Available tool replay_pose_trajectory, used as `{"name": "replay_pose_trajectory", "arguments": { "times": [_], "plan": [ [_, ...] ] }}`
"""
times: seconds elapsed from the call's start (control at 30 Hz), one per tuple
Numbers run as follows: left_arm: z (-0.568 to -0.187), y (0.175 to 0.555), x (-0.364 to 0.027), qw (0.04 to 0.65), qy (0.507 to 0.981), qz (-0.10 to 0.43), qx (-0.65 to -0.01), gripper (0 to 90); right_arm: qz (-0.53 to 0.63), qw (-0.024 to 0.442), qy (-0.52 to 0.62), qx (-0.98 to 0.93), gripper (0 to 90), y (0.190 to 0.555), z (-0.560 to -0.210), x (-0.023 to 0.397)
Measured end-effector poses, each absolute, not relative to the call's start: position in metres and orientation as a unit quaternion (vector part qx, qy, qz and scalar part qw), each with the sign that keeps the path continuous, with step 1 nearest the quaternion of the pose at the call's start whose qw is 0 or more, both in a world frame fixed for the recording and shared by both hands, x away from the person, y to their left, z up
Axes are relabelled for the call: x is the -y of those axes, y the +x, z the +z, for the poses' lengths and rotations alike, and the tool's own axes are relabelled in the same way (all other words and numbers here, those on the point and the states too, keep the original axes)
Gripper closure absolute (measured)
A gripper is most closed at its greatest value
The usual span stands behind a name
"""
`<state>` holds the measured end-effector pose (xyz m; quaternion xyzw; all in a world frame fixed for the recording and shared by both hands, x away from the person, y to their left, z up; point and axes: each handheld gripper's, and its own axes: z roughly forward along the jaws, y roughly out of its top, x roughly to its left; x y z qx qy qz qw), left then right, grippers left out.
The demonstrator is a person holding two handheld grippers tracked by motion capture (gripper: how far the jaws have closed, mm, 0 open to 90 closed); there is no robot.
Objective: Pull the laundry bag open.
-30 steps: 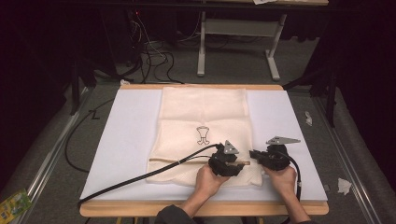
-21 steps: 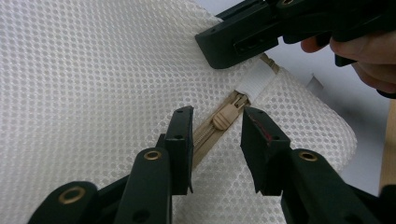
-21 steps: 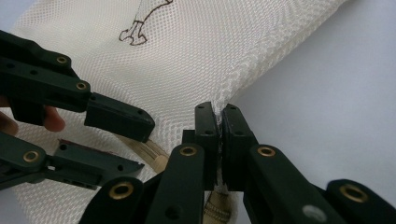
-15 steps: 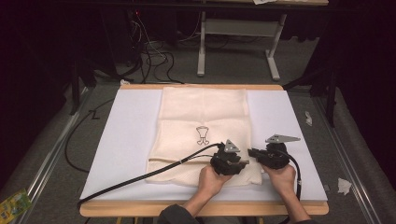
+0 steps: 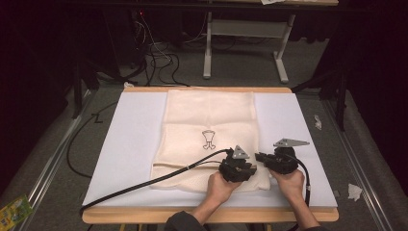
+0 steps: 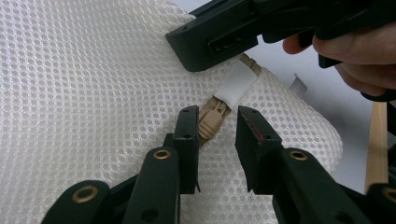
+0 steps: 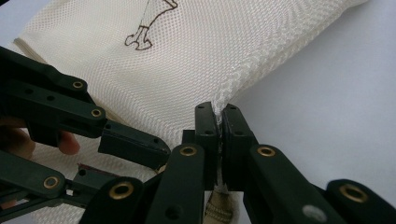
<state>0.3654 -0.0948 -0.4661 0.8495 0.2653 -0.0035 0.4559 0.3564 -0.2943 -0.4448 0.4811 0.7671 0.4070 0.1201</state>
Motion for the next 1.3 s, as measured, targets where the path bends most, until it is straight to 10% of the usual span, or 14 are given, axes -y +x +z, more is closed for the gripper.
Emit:
{"name": "replay_pose_trajectory", "arguments": {
  "times": [1.3],
  "plan": [
    [-0.4688, 0.3648, 0.0922, 0.486, 0.827, -0.028, -0.28, 74.6, 0.403, 0.124, 0.481, -0.769, 88.1, 0.3561, -0.4442, 0.2931]
  ]
}}
